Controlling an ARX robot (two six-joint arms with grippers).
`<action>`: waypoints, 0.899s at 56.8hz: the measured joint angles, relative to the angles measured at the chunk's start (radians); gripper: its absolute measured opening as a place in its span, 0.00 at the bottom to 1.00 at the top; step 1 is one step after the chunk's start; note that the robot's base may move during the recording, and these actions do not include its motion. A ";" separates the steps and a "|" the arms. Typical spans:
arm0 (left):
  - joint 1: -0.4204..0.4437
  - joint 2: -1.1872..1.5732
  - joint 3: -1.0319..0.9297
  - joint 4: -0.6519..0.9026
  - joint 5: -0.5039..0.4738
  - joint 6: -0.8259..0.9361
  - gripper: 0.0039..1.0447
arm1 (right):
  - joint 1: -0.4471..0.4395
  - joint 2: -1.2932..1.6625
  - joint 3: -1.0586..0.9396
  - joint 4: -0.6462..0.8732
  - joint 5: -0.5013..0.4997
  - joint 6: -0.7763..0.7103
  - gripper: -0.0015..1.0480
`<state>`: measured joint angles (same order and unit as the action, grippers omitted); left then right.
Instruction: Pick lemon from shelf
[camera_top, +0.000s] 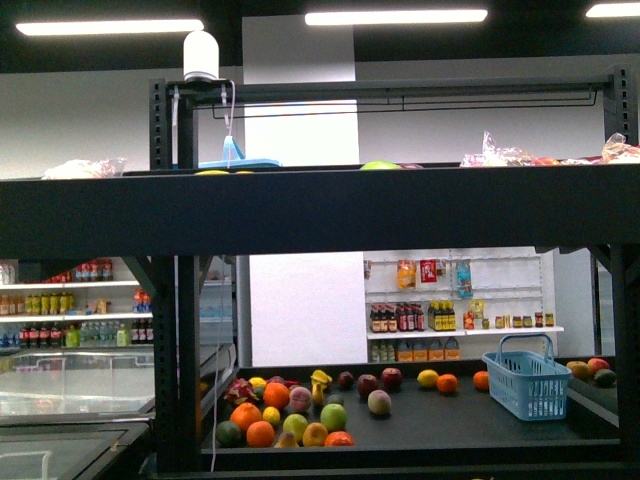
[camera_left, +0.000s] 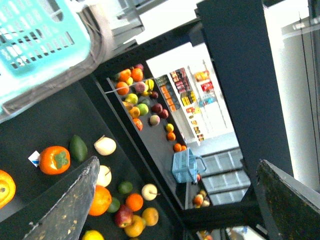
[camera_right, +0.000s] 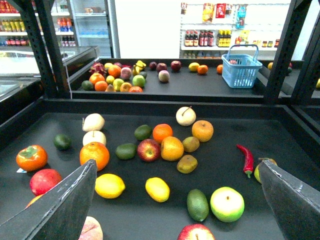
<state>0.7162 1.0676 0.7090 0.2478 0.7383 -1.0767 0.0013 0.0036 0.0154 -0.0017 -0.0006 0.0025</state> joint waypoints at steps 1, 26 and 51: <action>0.011 0.032 0.025 -0.011 0.003 -0.008 0.93 | 0.000 0.000 0.000 0.000 0.000 0.000 0.93; 0.022 0.507 0.400 -0.005 0.010 -0.076 0.93 | 0.000 0.000 0.000 0.000 0.000 0.000 0.93; -0.058 0.718 0.599 -0.006 -0.074 -0.091 0.93 | 0.000 0.000 0.000 0.000 0.000 0.000 0.93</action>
<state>0.6586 1.7855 1.3079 0.2417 0.6647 -1.1675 0.0013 0.0036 0.0154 -0.0017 -0.0006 0.0029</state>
